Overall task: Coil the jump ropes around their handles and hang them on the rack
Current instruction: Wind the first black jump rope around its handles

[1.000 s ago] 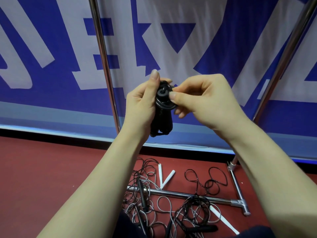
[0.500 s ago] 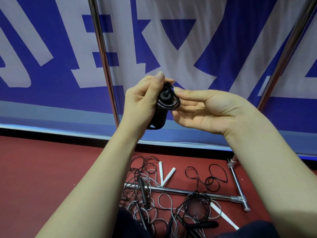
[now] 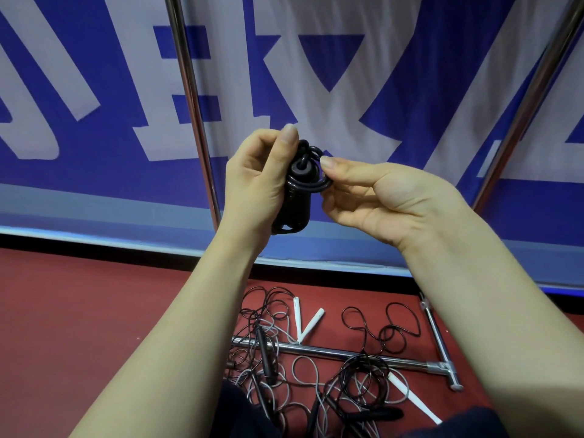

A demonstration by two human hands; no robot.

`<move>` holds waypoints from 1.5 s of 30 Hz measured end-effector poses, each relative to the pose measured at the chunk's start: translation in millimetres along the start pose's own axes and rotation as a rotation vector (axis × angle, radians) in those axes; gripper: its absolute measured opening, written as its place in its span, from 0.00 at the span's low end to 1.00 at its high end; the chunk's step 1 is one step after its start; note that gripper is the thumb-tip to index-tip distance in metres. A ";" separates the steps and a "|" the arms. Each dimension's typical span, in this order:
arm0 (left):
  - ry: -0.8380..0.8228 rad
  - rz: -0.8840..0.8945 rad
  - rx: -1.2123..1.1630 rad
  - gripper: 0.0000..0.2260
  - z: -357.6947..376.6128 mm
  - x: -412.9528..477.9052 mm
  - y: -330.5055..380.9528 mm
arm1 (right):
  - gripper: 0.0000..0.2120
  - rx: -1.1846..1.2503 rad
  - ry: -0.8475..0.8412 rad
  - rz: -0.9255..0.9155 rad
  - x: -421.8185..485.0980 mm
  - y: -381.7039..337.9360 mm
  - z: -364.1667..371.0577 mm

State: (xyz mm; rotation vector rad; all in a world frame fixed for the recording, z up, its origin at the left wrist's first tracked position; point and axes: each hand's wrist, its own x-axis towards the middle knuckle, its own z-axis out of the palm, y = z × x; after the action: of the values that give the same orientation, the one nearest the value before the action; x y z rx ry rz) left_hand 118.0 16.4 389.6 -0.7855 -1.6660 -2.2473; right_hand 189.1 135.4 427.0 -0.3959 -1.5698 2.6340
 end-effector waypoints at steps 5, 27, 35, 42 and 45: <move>0.051 0.003 0.000 0.10 -0.8 -0.4 0.1 | 0.04 -0.022 0.048 -0.075 5.2 3.5 0.4; -0.092 -0.215 0.043 0.15 0.7 -2.6 -8.8 | 0.11 -0.240 -0.024 0.037 9.9 -6.0 -15.9; -0.196 -0.240 0.090 0.17 3.0 -2.5 -19.7 | 0.06 -0.284 0.031 0.037 16.0 -9.5 -26.9; -0.264 -0.326 0.093 0.14 3.1 -0.6 -27.8 | 0.06 -0.390 0.130 -0.103 19.6 0.4 -33.5; -0.268 -0.355 0.094 0.12 2.2 -0.3 -29.8 | 0.06 -0.429 0.217 -0.209 22.9 6.5 -33.2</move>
State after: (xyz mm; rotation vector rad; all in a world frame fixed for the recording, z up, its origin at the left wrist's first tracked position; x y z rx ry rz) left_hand 104.4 28.1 365.8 -0.8564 -2.1707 -2.3467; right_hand 175.6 164.7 402.0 -0.4855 -1.9688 2.0193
